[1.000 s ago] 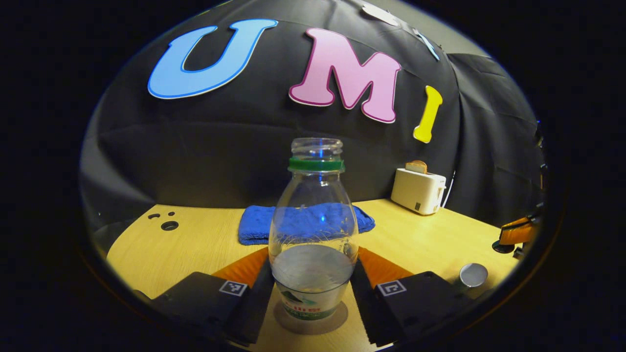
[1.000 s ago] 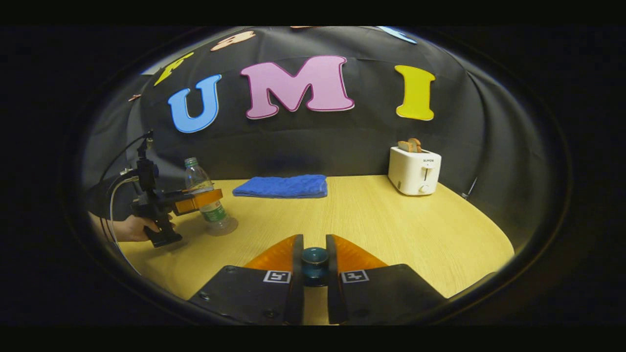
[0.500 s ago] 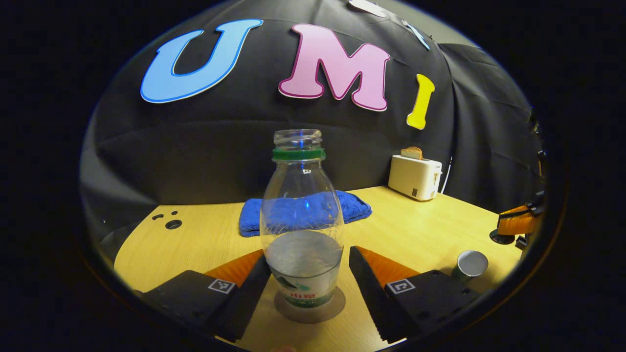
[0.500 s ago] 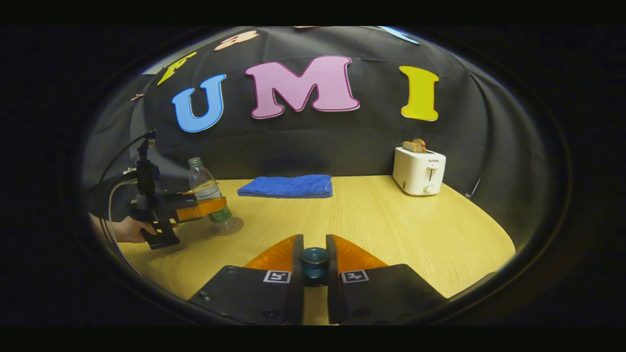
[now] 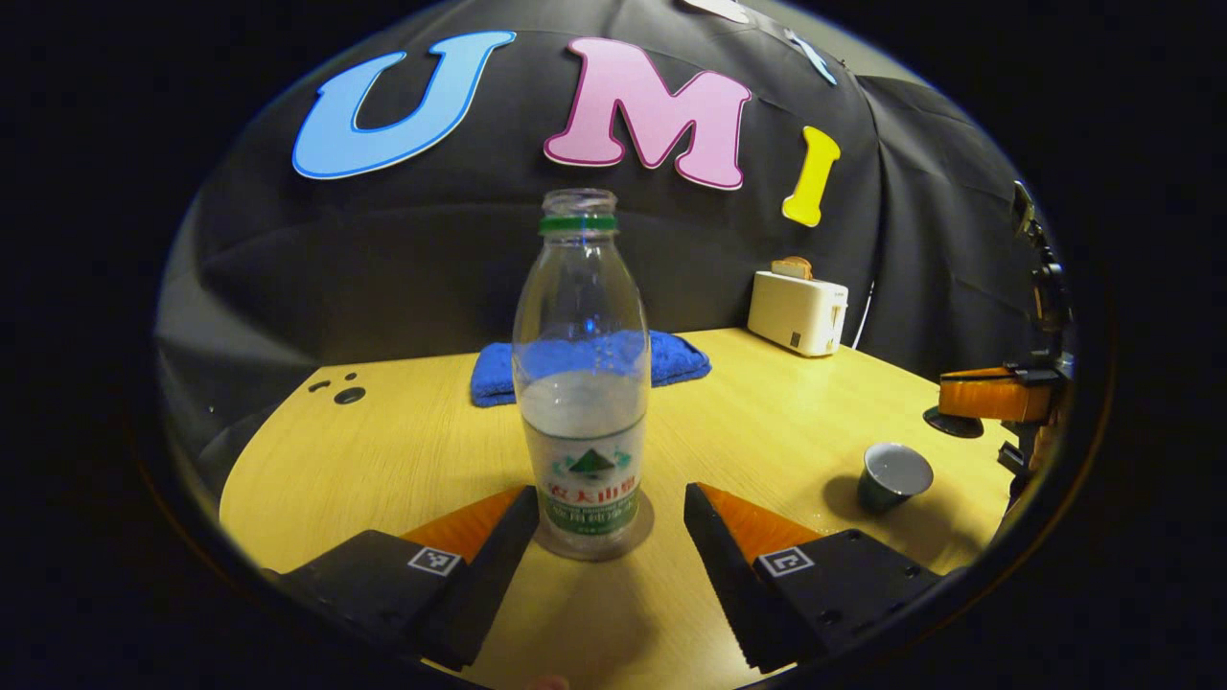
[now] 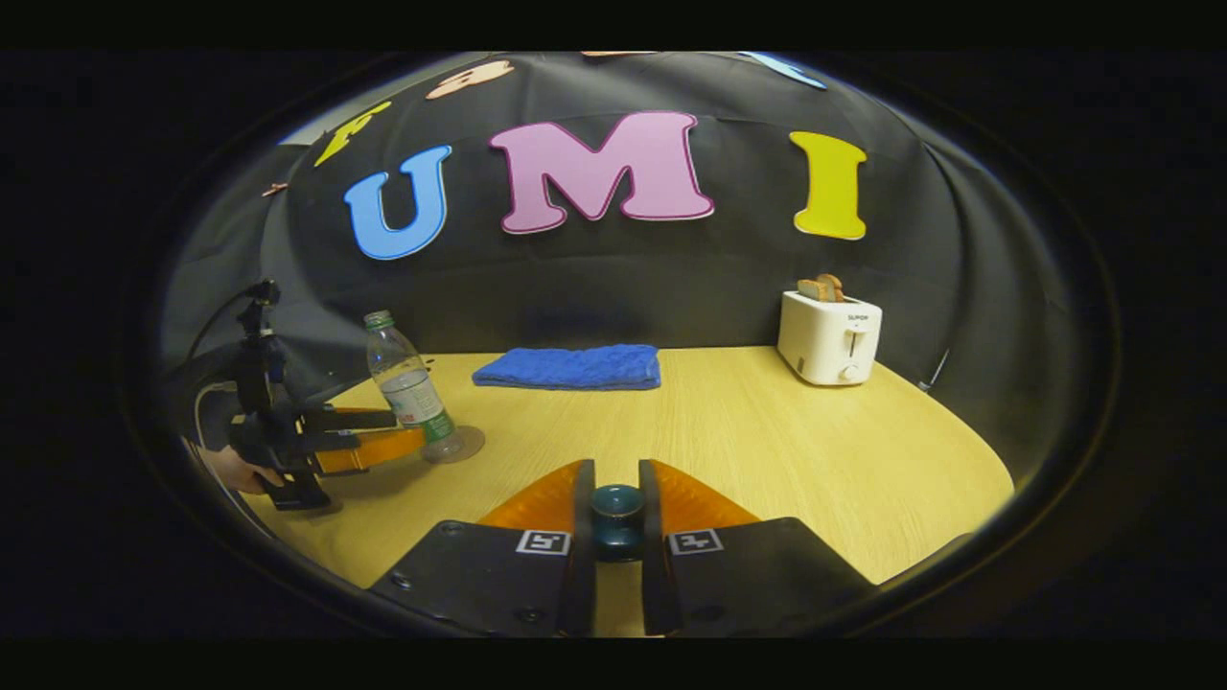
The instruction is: Open the teacup lid with one hand, grasp the water bottle and pour water into the teacup with the other hand; after pouring, place the water bottle on the coaster and then close the teacup lid.
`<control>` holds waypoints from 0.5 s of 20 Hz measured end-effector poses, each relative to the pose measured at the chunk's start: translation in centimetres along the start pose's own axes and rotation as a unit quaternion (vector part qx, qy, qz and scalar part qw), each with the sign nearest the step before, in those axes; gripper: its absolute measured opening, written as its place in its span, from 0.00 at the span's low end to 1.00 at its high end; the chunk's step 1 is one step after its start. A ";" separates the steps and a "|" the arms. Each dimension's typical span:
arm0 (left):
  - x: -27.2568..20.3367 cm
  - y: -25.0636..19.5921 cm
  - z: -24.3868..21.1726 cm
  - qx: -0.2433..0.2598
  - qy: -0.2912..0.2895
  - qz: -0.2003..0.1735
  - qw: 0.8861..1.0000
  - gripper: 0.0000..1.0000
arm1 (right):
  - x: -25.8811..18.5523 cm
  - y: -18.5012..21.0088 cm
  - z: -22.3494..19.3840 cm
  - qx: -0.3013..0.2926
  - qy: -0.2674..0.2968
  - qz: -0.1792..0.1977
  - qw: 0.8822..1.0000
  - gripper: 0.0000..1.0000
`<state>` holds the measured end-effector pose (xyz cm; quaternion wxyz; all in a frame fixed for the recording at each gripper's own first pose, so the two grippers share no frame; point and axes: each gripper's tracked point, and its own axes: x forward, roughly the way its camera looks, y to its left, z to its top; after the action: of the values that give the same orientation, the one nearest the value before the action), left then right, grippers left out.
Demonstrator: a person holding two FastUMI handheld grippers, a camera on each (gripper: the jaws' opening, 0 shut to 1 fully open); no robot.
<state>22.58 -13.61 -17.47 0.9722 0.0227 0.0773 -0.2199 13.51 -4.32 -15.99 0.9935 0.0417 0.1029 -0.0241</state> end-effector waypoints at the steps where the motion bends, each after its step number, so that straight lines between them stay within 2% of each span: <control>1: -0.2 0.0 -0.2 -0.002 0.000 0.000 1.000 0.96 | 0.0 0.2 -0.1 -0.001 0.000 0.002 1.000 0.27; 7: -4.1 0.0 -1.2 -0.019 0.014 0.016 1.000 0.96 | 0.4 1.1 -0.5 -0.012 -0.004 0.015 1.000 0.27; 9: -6.6 1.1 -0.1 0.009 -0.004 0.050 0.999 0.97 | 0.9 1.4 -0.7 -0.013 -0.011 0.019 1.000 0.27; 10: -7.9 1.9 0.9 0.026 -0.018 0.070 0.997 0.96 | 1.2 1.4 -0.8 -0.012 -0.016 0.020 1.000 0.23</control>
<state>16.50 -8.60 -15.28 0.9855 0.0494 0.0527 -0.1532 14.62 -2.86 -16.95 0.9958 0.0314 0.0864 -0.0036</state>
